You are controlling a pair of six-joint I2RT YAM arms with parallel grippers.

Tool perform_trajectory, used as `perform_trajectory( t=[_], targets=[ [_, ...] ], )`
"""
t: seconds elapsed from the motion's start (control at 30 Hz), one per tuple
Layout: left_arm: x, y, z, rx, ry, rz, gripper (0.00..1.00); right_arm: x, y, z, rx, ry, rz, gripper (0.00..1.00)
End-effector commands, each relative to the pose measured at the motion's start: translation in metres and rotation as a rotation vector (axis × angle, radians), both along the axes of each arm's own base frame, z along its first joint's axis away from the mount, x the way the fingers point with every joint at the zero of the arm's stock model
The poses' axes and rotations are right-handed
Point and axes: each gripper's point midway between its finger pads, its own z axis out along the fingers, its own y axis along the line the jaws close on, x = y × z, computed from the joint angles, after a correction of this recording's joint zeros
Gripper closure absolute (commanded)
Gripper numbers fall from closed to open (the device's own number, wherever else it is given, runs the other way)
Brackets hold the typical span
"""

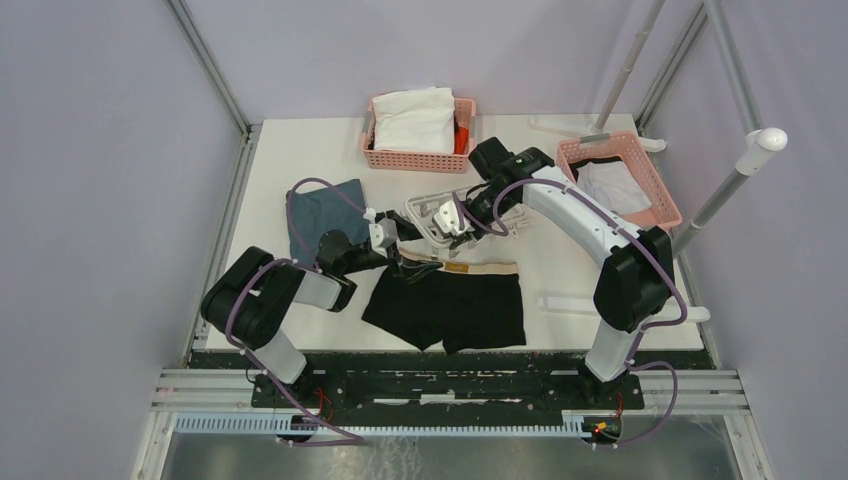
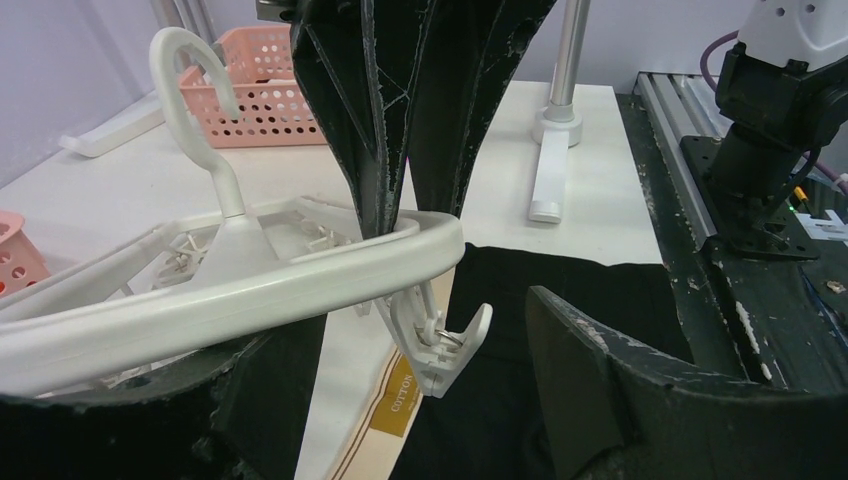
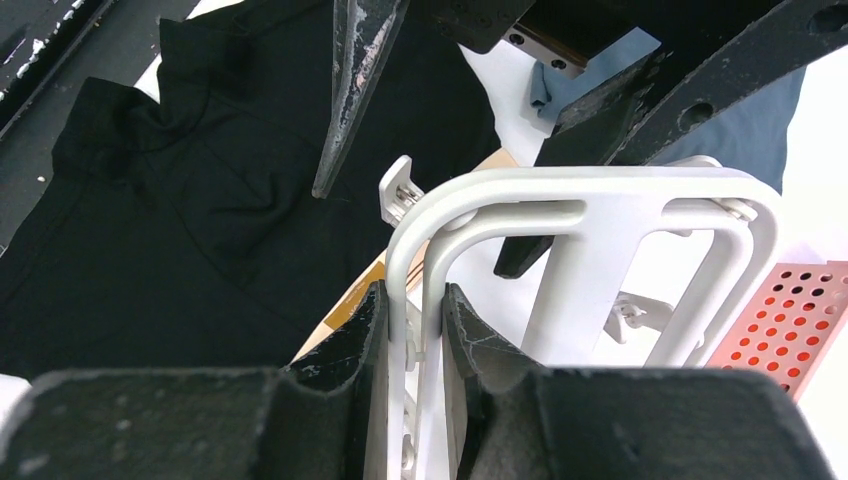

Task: Clip the underwear to the hanger
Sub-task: Open the clamp at the hanger.

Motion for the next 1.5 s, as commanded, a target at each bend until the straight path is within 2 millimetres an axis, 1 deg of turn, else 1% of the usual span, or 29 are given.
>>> perform_trajectory(
  t=[0.0,0.2,0.57,0.8,0.9,0.97,1.0,1.03,1.07,1.1,1.27,1.4,1.47],
  targets=[
    [-0.002,-0.005,0.026,-0.065,-0.073,-0.039,0.21,-0.003,0.014,0.026,0.099,-0.048,0.055,1.00],
    [-0.003,-0.004,0.028,-0.064,-0.088,-0.041,0.29,-0.003,0.014,0.023,0.089,-0.044,0.055,1.00],
    [-0.004,-0.006,0.027,-0.057,-0.073,-0.062,0.54,-0.003,0.013,0.022,0.081,-0.044,0.051,1.00],
    [0.001,-0.008,0.026,-0.051,-0.018,-0.047,0.69,-0.002,0.014,0.021,0.079,-0.048,0.049,1.00],
    [0.006,-0.009,0.024,-0.044,0.021,-0.031,0.72,0.001,0.013,0.021,0.077,-0.056,0.040,1.00],
    [0.006,-0.009,0.024,-0.042,0.032,-0.030,0.78,0.003,0.014,0.021,0.077,-0.061,0.032,1.00],
    [0.006,-0.008,0.024,-0.043,0.034,-0.027,0.84,0.004,0.014,0.021,0.077,-0.064,0.027,1.00],
    [0.007,-0.008,0.025,-0.046,0.038,-0.019,0.92,0.005,0.014,0.020,0.075,-0.066,0.022,1.00],
    [0.009,-0.006,0.024,-0.049,0.052,0.001,0.96,0.007,0.015,0.020,0.075,-0.070,0.016,1.00],
    [0.013,-0.004,0.025,-0.056,0.066,0.036,0.97,0.009,0.016,0.020,0.078,-0.071,0.004,1.00],
    [0.020,0.004,0.020,-0.055,0.124,0.125,0.97,0.023,0.020,0.018,0.086,-0.082,-0.077,1.00],
    [0.026,0.011,0.011,-0.030,0.202,0.199,0.97,0.035,0.023,0.019,0.093,-0.070,-0.157,0.99],
    [0.028,0.015,0.008,-0.022,0.214,0.240,0.97,0.038,0.024,0.022,0.098,-0.068,-0.184,0.99]
  ],
)
